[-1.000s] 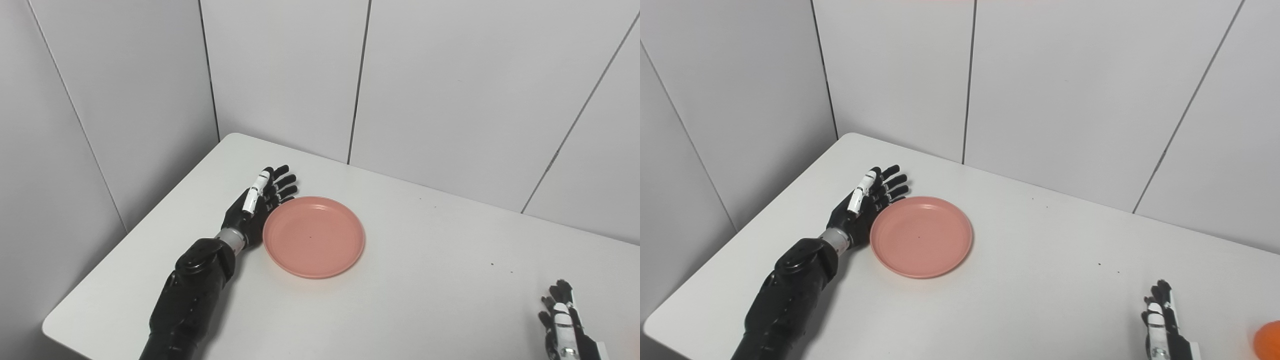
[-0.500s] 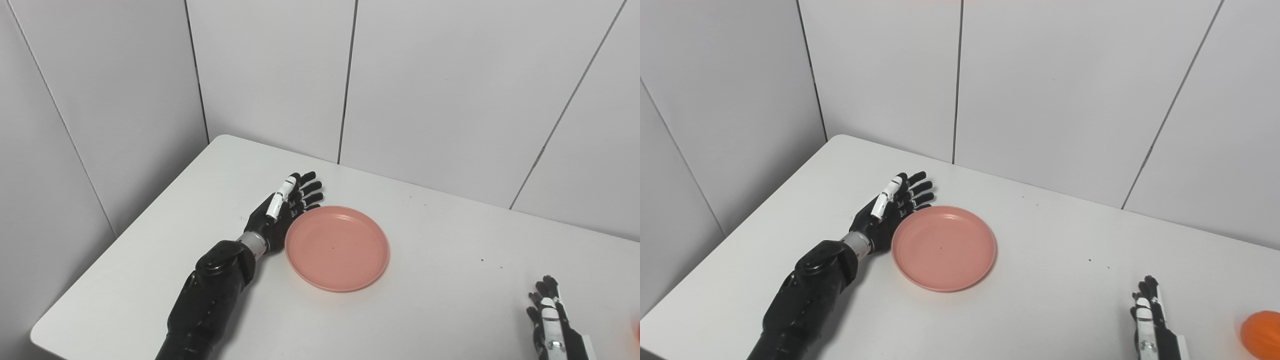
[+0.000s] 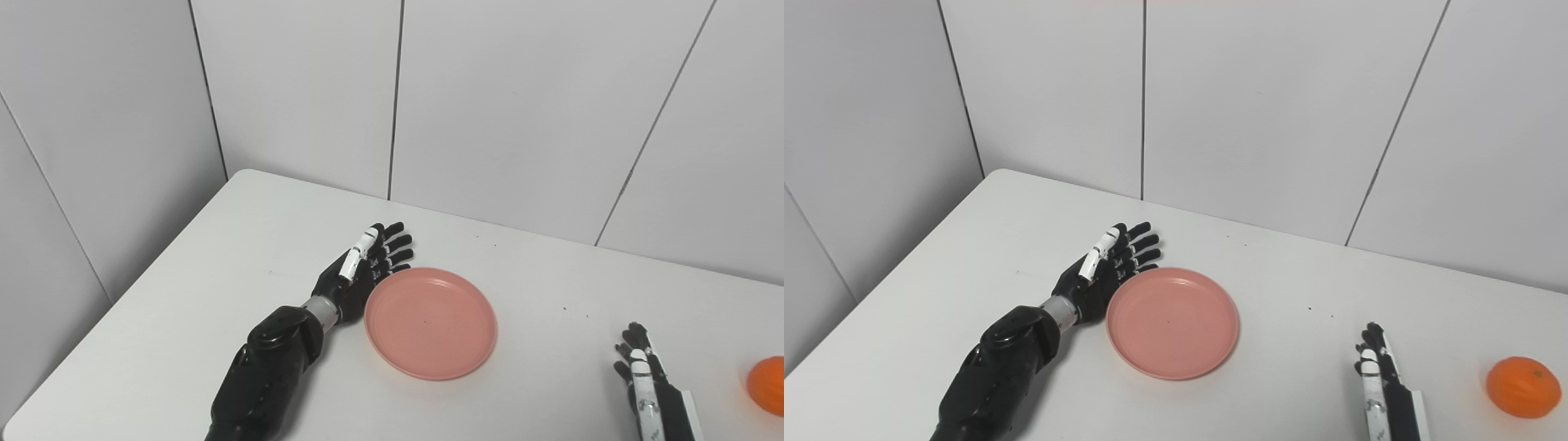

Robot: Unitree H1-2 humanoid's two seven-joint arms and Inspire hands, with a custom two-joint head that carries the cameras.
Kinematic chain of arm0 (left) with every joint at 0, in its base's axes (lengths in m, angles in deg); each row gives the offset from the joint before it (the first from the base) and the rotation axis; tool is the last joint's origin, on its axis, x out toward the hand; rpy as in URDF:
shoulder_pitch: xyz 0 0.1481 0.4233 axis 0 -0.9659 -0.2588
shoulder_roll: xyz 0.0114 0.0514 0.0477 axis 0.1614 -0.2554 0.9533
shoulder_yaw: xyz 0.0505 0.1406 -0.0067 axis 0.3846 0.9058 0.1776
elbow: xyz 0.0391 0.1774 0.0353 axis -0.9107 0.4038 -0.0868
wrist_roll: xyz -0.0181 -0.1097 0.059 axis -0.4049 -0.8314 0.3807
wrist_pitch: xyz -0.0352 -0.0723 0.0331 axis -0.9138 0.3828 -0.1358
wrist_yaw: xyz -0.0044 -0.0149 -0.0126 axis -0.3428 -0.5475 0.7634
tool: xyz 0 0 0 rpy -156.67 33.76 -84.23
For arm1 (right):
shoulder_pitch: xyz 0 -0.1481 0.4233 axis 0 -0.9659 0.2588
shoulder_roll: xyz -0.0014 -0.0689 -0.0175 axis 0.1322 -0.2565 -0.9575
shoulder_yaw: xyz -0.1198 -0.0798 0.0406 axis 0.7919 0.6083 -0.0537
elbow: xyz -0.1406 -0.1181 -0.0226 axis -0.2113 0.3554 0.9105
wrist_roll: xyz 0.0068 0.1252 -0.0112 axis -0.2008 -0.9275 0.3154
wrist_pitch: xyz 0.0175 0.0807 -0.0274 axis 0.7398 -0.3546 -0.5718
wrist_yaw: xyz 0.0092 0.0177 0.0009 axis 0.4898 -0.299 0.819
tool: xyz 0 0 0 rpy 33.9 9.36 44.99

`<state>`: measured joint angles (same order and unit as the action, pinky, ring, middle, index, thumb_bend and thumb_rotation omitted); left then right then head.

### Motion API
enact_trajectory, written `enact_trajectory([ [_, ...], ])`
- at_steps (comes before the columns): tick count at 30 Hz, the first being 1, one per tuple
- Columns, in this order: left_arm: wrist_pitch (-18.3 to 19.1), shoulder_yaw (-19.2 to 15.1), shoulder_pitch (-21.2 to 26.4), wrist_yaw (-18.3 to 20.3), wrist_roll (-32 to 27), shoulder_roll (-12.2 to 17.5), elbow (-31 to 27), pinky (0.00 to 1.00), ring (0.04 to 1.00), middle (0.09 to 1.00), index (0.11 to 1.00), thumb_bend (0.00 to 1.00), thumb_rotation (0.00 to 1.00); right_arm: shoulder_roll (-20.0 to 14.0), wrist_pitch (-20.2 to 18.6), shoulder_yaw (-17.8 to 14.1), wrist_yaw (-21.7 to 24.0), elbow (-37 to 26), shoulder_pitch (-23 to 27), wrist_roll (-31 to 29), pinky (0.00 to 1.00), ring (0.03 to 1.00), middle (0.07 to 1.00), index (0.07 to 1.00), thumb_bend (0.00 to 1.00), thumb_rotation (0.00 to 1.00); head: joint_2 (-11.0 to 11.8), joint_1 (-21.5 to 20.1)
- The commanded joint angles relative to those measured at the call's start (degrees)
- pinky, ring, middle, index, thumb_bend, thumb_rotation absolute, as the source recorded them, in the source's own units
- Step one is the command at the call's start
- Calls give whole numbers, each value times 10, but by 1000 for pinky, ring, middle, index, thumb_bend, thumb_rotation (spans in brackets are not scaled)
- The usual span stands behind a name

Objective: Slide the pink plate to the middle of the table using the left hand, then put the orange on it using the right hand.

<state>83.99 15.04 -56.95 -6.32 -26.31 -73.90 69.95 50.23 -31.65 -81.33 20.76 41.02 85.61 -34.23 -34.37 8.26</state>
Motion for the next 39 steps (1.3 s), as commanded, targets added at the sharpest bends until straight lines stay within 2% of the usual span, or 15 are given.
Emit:
enact_trajectory([
  [1, 19, 5, 7, 2, 6, -5, -2, 928, 938, 947, 938, 325, 1000, 6, -1, 3, -3, -21, 15, 6, 905, 930, 941, 936, 242, 1000, 1, 0],
  [2, 20, 7, 8, 0, 6, -10, -2, 927, 938, 947, 938, 325, 1000, 8, -6, 5, -5, -24, 16, 10, 904, 929, 940, 935, 244, 1000, -10, -17],
  [11, 21, 24, 6, -12, 18, -51, -17, 931, 934, 940, 931, 355, 1000, 22, -36, 7, -12, -36, 24, 27, 866, 917, 935, 937, 227, 1000, -28, -50],
  [14, 21, 28, -3, -23, 21, -74, -36, 936, 938, 943, 933, 355, 1000, 27, -44, 10, -11, -42, 26, 33, 871, 920, 940, 942, 225, 1000, -39, -73],
  [17, 19, 30, -8, -25, 24, -81, -45, 938, 940, 947, 935, 357, 1000, 30, -51, 11, -12, -47, 26, 38, 885, 920, 940, 943, 232, 1000, -41, -79],
  [21, -1, 56, -34, -47, 69, -102, -79, 926, 937, 947, 935, 372, 1000, 35, -67, 15, -12, -55, 29, 48, 886, 919, 939, 946, 222, 1000, -50, -96],
  [26, -9, 60, -45, -47, 80, -105, -83, 927, 934, 947, 938, 376, 1000, 40, -80, 15, -13, -60, 31, 50, 883, 922, 943, 949, 215, 1000, -52, -105],
  [30, -25, 49, -48, -49, 83, -103, -72, 941, 940, 949, 942, 379, 1000, 41, -71, 19, -13, -55, 33, 56, 889, 921, 941, 944, 195, 1000, -53, -131],
  [33, -29, 47, -49, -48, 85, -102, -69, 938, 937, 947, 942, 385, 1000, 43, -68, 19, -14, -54, 33, 54, 883, 921, 941, 944, 191, 1000, -53, -131],
  [34, -33, 44, -50, -45, 83, -98, -67, 937, 937, 947, 942, 386, 1000, 43, -68, 20, -16, -51, 34, 59, 883, 921, 941, 944, 191, 1000, -51, -158],
  [35, -36, 41, -51, -43, 82, -96, -66, 943, 942, 950, 944, 379, 1000, 43, -68, 21, -18, -49, 36, 63, 884, 920, 940, 941, 211, 1000, -51, -158],
  [37, -42, 34, -54, -40, 79, -90, -64, 947, 944, 951, 944, 375, 1000, 45, -68, 21, -21, -45, 37, 68, 887, 920, 939, 939, 224, 1000, -44, -193],
  [39, -48, 28, -57, -39, 79, -85, -65, 945, 944, 951, 945, 361, 1000, 47, -67, 22, -22, -42, 37, 70, 894, 925, 942, 943, 248, 1000, -42, -209],
])
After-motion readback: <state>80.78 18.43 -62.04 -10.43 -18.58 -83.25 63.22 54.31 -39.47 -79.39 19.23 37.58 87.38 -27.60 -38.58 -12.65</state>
